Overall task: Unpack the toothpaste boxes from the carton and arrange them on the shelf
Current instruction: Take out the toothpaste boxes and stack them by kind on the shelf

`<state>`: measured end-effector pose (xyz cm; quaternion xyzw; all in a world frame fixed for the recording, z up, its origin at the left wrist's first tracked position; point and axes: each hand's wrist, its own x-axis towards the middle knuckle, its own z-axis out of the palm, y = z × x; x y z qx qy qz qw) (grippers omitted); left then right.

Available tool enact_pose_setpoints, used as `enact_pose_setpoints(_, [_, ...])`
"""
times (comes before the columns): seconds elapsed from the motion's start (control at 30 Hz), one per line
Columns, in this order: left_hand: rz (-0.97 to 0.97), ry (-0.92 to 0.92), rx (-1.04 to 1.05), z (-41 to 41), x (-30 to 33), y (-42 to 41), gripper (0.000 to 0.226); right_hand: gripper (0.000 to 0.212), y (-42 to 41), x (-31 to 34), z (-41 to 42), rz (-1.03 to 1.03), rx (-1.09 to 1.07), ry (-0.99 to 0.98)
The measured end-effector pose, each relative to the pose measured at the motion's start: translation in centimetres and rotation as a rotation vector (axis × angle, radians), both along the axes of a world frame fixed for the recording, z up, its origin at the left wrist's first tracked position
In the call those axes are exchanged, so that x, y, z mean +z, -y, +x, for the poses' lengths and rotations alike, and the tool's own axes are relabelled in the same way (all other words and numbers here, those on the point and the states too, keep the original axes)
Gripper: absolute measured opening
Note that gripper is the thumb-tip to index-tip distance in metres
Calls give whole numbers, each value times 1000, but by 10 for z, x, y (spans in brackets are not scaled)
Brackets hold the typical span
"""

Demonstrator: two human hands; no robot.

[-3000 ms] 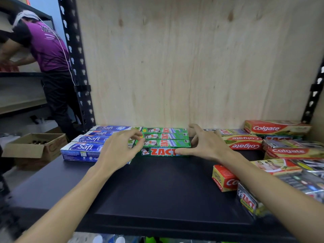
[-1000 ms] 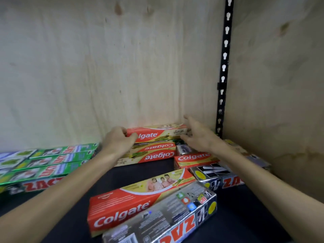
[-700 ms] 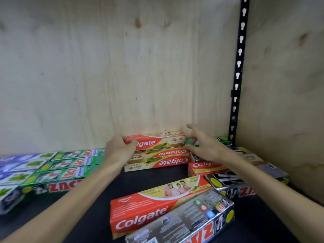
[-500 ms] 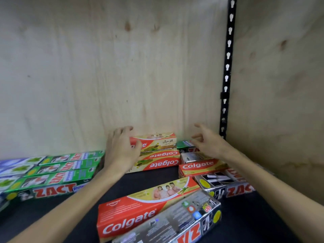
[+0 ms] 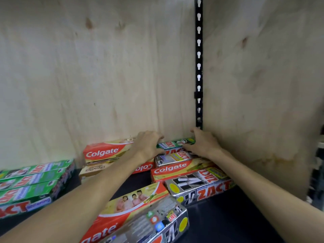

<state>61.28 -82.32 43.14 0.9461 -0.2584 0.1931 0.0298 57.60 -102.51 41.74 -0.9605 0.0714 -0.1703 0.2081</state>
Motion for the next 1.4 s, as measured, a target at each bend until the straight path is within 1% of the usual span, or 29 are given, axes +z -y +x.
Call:
enact_pose_setpoints(0.1, [59,63,30,8,-7,3,57,77,-2,-1,9,-46,-24,-38])
enact_pose_setpoints(0.17, [43,79,41,11,-8,5,53,74,-2,-3,14,-42,-34,-73])
enact_pose_setpoints(0.23, [3,56,57,14,-9,6,52,71,-2,-5,17,1,-35,-75])
enact_pose_setpoints(0.43, [-65,-36,29,22,-9,3,51,76,0,-11,20,165,-12,35])
enact_pose_setpoints(0.57, [-108,-88,15,22,-5,2,53,70,-1,-16,21,173,-8,104])
enact_pose_setpoints(0.73, [-132,-130,4,22,-2,2,52,60,3,-20,20,247,20,194])
enact_pose_setpoints(0.97, [-172,-106,-7,23,-6,1,45,57,5,-21,21,292,24,286])
enact_pose_setpoints(1.13, [-183,-121,-5,22,-4,1,43,40,7,-21,23,315,14,348])
enact_pose_setpoints(1.27, [-174,-207,-5,23,3,0,44,37,7,-20,21,331,35,424])
enact_pose_setpoints(1.4, [-209,-256,-1,24,6,-2,43,23,7,-16,20,319,78,493])
